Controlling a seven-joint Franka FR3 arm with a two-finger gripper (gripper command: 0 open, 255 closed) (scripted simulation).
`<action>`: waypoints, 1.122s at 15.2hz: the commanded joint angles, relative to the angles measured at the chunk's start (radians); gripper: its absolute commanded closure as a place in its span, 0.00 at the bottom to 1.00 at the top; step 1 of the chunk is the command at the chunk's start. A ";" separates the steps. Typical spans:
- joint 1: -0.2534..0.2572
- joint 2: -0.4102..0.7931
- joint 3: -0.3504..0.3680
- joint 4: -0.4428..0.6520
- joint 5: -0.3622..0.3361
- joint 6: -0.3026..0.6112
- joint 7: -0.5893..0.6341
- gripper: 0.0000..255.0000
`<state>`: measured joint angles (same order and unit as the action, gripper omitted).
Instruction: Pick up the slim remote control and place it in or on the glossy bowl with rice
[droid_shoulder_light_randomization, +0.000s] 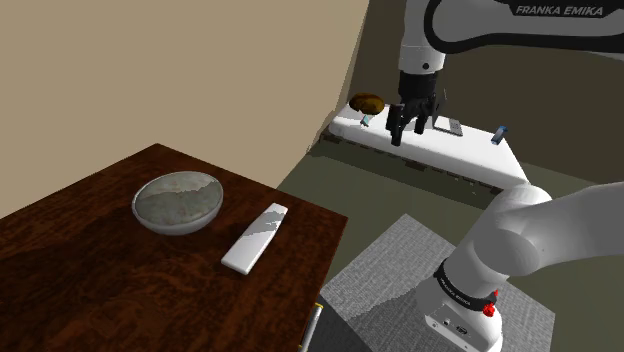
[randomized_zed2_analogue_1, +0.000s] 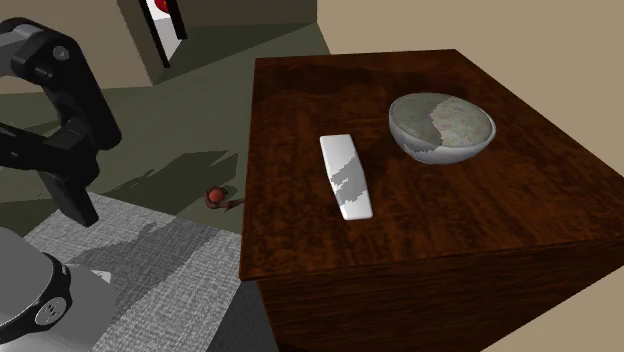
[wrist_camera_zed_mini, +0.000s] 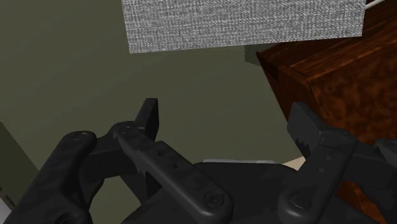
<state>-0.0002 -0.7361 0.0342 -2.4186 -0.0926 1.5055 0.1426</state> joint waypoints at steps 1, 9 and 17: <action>0.000 0.000 0.000 0.000 0.000 0.000 0.000 0.00; 0.013 -0.034 0.191 -0.120 0.199 0.116 0.379 0.00; 0.009 0.078 0.408 -0.131 0.368 0.305 0.752 0.00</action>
<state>0.0083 -0.6704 0.4137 -2.5505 0.2543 1.7875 0.8408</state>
